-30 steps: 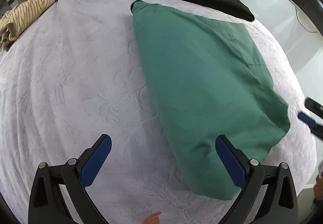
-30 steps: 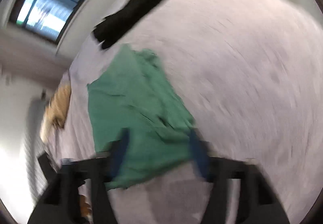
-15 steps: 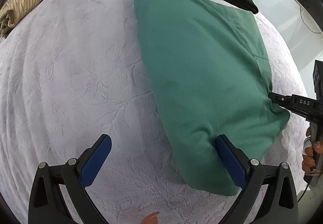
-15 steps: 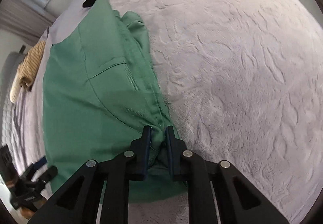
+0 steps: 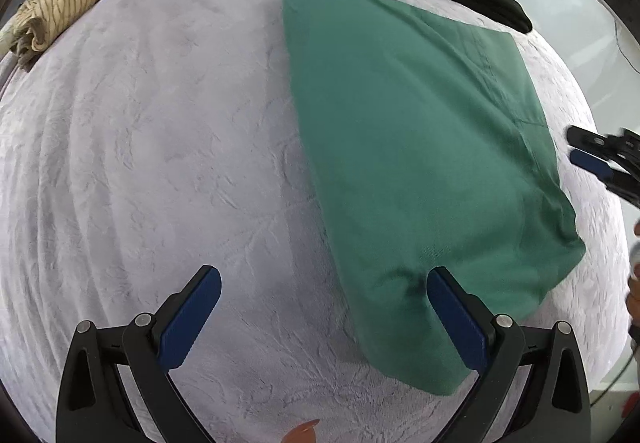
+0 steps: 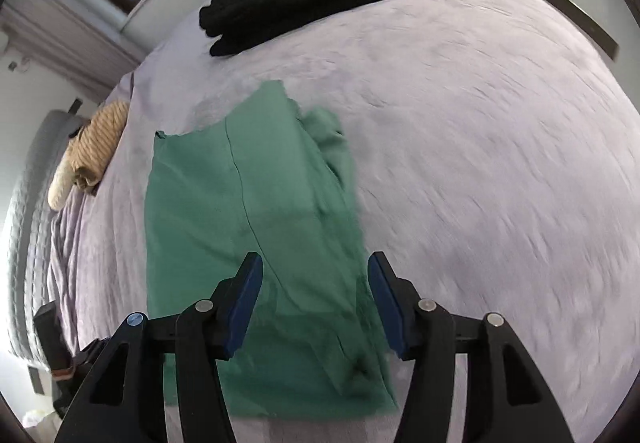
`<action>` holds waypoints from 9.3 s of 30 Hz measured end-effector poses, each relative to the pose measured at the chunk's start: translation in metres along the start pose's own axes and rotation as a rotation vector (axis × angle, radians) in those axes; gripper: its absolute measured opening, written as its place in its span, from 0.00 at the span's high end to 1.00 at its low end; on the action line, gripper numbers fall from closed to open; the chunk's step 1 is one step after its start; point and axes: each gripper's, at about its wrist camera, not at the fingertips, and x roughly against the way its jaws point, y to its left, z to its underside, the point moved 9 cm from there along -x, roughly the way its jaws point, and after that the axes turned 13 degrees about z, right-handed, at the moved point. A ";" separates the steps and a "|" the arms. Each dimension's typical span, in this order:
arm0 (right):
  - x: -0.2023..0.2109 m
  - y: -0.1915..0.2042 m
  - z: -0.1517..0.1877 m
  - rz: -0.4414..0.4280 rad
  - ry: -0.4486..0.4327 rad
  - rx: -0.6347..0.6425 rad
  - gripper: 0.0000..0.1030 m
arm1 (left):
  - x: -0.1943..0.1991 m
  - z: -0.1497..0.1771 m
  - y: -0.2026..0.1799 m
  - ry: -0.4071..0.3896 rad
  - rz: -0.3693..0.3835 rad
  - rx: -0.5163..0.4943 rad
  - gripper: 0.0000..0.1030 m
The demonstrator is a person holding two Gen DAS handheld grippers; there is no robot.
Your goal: Fold large clothes
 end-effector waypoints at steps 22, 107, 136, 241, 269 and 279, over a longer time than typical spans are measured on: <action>0.001 -0.022 0.037 -0.008 0.135 -0.054 0.47 | -0.019 -0.006 -0.002 0.064 -0.047 0.034 0.00; 0.015 0.168 0.145 -0.636 0.343 -0.190 0.83 | 0.132 0.116 0.086 0.122 0.459 0.032 0.54; -0.036 0.157 0.150 -0.013 0.199 0.154 0.92 | 0.104 0.106 0.149 -0.020 0.181 0.048 0.33; 0.044 0.128 0.239 0.136 0.399 0.035 0.97 | 0.161 0.168 0.131 0.131 -0.087 0.137 0.20; 0.059 0.165 0.237 0.196 0.375 0.142 0.97 | 0.182 0.182 0.131 0.185 -0.143 0.184 0.00; 0.091 0.195 0.212 0.198 0.245 0.211 0.21 | 0.201 0.155 0.121 0.128 -0.176 0.171 0.00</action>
